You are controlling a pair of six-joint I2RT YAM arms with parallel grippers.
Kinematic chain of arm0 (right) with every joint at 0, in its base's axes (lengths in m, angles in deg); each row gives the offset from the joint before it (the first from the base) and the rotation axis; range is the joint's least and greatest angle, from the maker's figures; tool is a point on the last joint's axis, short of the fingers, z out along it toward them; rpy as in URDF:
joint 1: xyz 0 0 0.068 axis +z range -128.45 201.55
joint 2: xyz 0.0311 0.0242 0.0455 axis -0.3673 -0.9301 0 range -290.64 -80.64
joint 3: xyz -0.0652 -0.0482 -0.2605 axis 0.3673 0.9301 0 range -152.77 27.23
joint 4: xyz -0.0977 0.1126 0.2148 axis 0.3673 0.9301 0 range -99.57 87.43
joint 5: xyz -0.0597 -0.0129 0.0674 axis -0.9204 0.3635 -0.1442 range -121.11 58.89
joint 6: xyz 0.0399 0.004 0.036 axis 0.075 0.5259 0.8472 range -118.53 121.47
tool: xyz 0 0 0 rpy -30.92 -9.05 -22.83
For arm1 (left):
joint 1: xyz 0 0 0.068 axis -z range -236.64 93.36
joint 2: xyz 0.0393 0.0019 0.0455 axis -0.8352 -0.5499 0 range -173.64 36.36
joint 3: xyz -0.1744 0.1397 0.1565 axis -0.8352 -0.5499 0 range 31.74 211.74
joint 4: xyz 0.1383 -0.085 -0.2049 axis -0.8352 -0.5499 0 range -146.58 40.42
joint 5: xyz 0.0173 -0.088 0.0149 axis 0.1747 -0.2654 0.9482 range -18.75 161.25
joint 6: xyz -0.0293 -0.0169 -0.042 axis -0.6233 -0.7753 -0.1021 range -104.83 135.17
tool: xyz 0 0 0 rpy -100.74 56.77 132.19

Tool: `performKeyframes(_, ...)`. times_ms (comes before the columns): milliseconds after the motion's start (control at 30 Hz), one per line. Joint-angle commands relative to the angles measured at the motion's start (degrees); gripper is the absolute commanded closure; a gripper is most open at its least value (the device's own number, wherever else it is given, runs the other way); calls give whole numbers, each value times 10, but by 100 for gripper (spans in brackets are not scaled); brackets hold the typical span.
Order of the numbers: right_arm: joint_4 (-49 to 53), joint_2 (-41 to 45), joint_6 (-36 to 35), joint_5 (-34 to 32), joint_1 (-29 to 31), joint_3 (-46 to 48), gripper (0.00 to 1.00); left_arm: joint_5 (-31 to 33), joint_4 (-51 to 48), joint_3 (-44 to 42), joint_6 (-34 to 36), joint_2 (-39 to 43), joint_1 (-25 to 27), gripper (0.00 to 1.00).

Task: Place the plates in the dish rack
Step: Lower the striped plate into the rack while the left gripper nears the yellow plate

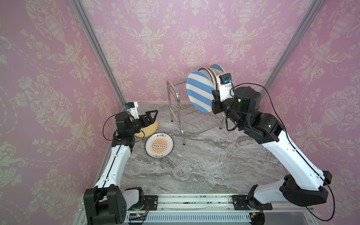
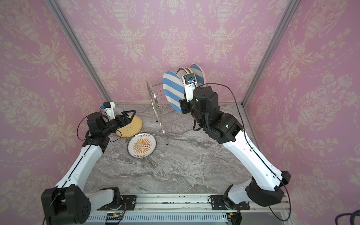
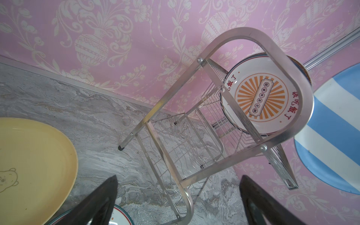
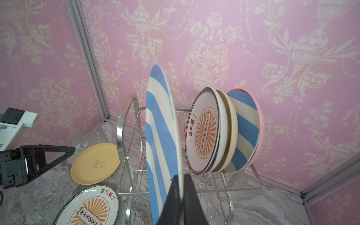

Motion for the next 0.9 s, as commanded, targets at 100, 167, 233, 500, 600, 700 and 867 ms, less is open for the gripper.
performKeyframes(100, -58, -73, -51, -17, -14, -88, 100, -72, 42, 52, 21, -40, 31, 1)
performKeyframes(167, -65, -91, -52, -16, -22, -107, 100, -64, 40, 48, 28, -41, 36, 1)
performKeyframes(233, -72, -108, -52, -11, -33, -121, 100, -59, 42, 44, 31, -39, 38, 1)
performKeyframes(500, -82, -171, -59, -13, -67, -164, 100, -82, 34, 55, 40, -49, 40, 1)
performKeyframes(600, -76, -190, -59, -13, -74, -177, 100, -87, 30, 59, 44, -52, 40, 1)
performKeyframes(700, -74, -201, -58, -16, -78, -180, 100, -95, 30, 63, 43, -57, 40, 1)
performKeyframes(867, -73, -209, -44, -9, -91, -175, 100, -106, 31, 67, 45, -65, 40, 1)
